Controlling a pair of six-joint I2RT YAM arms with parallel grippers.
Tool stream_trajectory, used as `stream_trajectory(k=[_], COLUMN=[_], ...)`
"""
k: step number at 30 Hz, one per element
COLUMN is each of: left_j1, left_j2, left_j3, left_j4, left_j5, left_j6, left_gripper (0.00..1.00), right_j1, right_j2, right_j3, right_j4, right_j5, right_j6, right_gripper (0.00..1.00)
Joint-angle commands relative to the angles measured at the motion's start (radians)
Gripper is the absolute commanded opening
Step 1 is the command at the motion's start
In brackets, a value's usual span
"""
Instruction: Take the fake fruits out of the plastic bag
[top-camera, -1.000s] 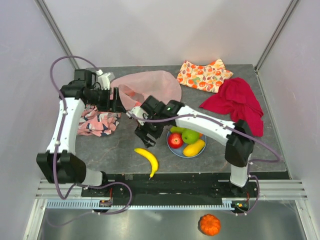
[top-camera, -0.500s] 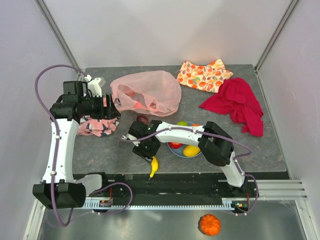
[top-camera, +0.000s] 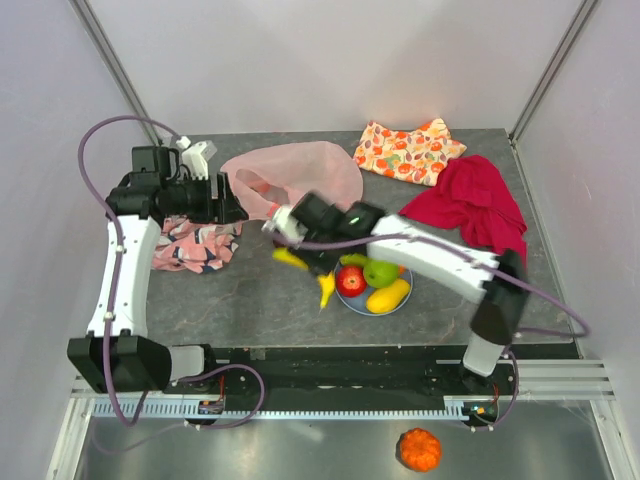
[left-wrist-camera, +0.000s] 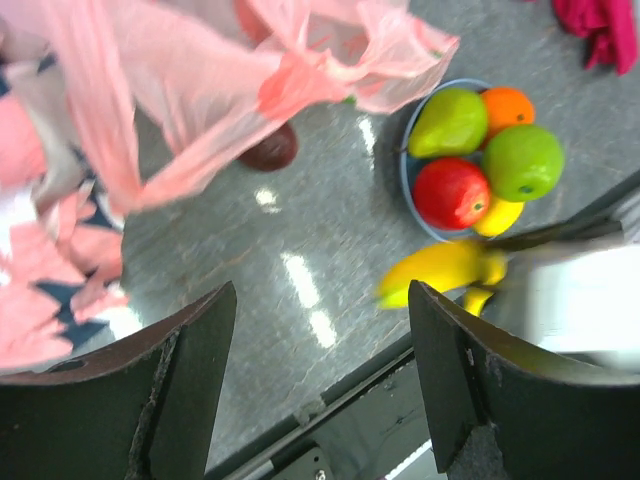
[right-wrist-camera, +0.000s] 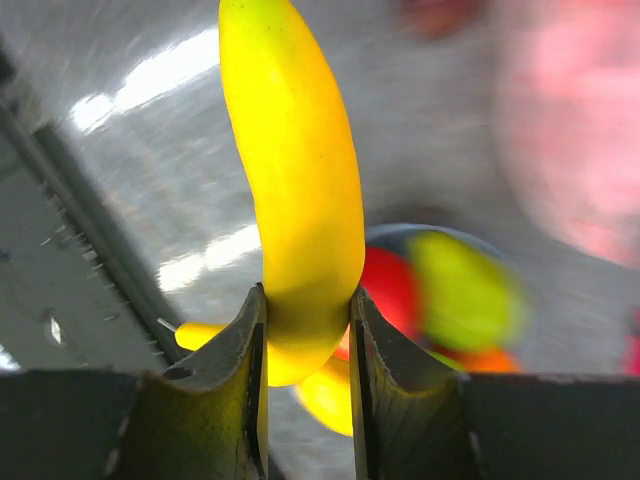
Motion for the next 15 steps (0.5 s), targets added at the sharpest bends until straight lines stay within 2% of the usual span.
stream_trajectory(k=[1,2,6,8,11,15], left_j1=[-0.040,-0.053,-0.096,-0.108,-0.117,-0.119], left_j2=[0.056,0.071,0.123,0.152,0.228,0.309], left_j3=[0.117,0.127,0.153,0.170,0.219,0.283], left_j4=[0.063,0.066,0.064,0.052,0.021,-0.005], left_j5=[0.064,0.043,0.018,0.006,-0.005,-0.039], left_j6=[0.007,0.037,0.093,0.108,0.125,0.139], left_gripper=[0.76,0.76,0.76,0.76,0.75,0.75], right_j1=[-0.196,-0.285,-0.466,-0.510,-0.615,-0.652], right_j2=[-0.211,-0.225,-0.251,-0.251,-0.266,-0.273], right_j3=[0.049,0.049,0.023,-0.006,-0.099,-0.179], right_j4=[-0.028,-0.026,-0.066,-0.080,-0.060,-0.017], right_j5=[0.082,0.080,0.025,0.027,-0.053,-0.087], right_j6=[-0.135,-0.171,-0.283,-0.306,-0.308,-0.332], right_gripper=[0.06,0.06,0.08,0.09,0.10,0.13])
